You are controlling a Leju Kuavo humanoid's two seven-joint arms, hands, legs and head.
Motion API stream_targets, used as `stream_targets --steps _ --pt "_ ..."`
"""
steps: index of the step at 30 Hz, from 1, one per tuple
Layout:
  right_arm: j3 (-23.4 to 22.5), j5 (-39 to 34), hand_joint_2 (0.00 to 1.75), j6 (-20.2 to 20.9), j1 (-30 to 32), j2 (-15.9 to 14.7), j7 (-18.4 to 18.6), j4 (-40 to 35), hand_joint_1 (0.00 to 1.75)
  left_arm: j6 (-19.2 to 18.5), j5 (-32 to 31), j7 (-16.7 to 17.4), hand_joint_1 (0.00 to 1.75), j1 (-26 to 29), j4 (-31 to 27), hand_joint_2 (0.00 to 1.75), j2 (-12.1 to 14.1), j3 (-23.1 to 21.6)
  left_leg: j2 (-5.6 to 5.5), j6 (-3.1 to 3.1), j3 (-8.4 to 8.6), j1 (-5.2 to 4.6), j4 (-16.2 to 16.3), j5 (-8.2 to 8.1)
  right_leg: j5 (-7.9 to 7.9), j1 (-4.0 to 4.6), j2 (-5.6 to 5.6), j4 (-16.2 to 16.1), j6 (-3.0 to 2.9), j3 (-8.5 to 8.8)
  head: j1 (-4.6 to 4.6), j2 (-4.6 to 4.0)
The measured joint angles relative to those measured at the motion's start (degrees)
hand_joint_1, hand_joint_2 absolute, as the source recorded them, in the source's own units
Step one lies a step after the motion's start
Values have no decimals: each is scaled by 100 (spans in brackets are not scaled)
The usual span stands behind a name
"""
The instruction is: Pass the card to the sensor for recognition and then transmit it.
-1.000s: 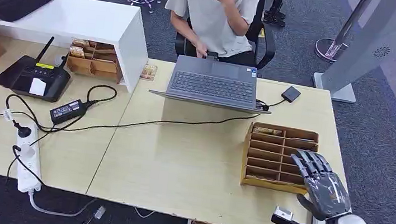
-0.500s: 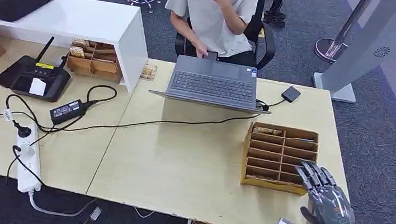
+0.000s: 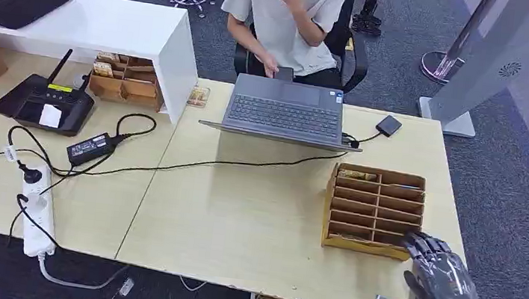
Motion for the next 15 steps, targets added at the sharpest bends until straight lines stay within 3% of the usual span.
stream_targets --steps 15 --pt "-42 -112 175 59 -11 2 -173 -2 175 -4 -46 -42 0 -2 0 175 -4 0 -1 0 2 -1 0 0 0 -1 0 -1 1 3 2 0"
